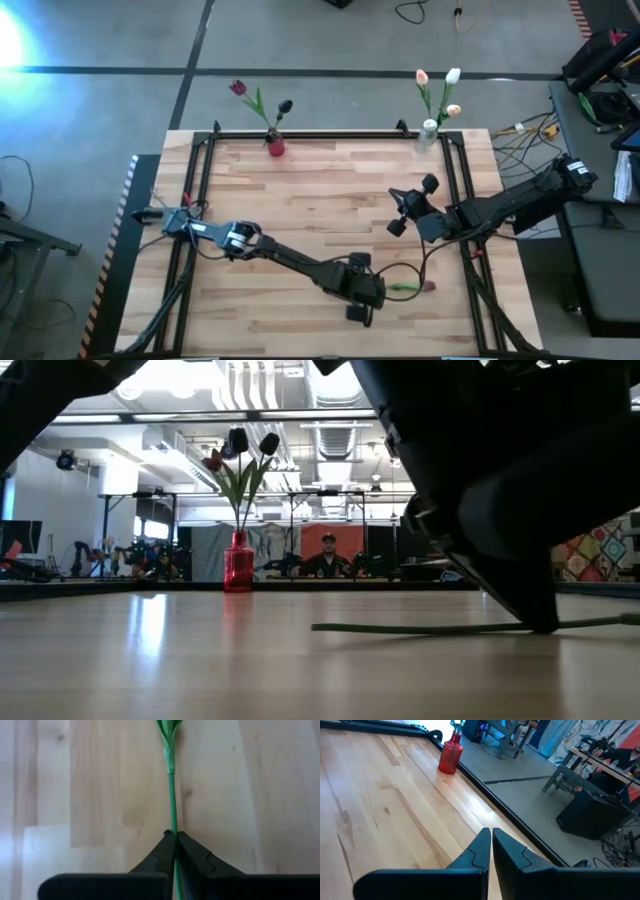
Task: Sort flowers into vase by color
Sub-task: Put the red tulip into the red vase
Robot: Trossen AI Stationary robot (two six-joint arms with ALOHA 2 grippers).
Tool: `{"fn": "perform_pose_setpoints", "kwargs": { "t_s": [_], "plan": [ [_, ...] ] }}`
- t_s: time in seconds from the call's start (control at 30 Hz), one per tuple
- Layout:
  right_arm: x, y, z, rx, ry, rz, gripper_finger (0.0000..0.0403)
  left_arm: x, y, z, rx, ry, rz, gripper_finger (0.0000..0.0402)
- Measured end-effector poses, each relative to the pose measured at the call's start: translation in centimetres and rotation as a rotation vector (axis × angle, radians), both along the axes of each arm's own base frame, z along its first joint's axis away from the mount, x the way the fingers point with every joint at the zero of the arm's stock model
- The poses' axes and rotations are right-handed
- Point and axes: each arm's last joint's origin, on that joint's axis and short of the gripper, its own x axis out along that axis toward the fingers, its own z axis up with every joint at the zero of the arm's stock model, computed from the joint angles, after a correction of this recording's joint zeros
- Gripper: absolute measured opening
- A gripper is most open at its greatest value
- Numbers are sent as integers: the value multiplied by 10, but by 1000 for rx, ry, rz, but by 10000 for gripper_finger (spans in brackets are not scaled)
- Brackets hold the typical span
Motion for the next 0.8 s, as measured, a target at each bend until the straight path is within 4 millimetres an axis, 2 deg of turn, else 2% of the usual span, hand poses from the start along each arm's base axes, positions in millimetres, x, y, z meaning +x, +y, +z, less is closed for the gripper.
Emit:
{"fn": "perform_pose_setpoints", "kwargs": {
  "t_s": [0.5, 0.8],
  "plan": [
    [0, 0, 0, -10, 9, 5, 12, -9, 8, -17, 43, 62, 5, 0],
    [0, 0, 0, -15, 13, 8, 12, -10, 14, -13, 48, 85, -13, 0]
  ]
}}
